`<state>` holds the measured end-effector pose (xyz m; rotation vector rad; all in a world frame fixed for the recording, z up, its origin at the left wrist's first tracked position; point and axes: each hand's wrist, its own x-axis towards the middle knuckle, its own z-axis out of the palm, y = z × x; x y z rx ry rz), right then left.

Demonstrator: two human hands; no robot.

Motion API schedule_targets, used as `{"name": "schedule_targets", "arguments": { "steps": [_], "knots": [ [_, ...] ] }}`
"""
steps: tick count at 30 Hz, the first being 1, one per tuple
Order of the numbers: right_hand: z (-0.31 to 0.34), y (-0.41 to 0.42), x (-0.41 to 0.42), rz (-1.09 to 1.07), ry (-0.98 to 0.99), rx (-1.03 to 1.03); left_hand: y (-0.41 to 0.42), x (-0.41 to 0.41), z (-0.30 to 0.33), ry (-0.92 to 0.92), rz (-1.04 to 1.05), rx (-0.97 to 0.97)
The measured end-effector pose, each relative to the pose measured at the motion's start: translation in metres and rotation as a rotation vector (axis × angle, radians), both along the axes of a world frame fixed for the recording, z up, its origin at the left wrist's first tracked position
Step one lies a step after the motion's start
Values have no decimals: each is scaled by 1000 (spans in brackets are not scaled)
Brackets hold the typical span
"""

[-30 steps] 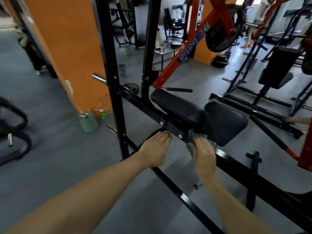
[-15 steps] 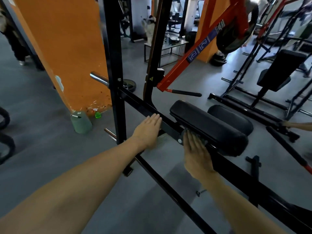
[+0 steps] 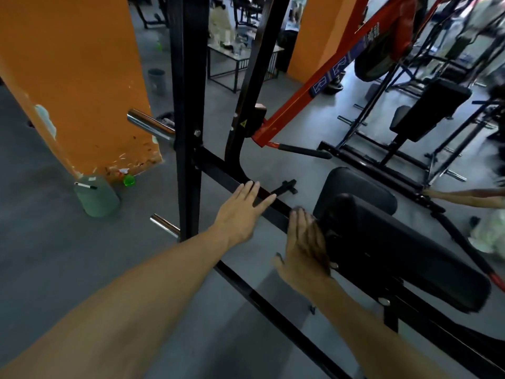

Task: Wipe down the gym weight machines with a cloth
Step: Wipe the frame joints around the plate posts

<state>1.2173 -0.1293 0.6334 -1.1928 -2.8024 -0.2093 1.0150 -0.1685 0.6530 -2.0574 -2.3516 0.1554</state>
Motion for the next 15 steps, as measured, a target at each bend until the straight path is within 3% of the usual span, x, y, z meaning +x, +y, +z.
{"name": "schedule_targets", "arguments": {
  "steps": [3,6,9,12,15],
  "knots": [
    [8,5,-56,-24,-9,-90,2,-15,5,36,-75,-14],
    [16,30,-48,66,-1,-219,4,-31,12,33,-139,-18],
    [24,38,1,11,230,-378,5,-42,13,-40,-166,-11],
    [25,20,7,-161,306,-294,6,-42,13,-116,-175,-7],
    [20,12,-29,-181,357,-142,5,-42,15,-140,-173,-6]
  ]
}}
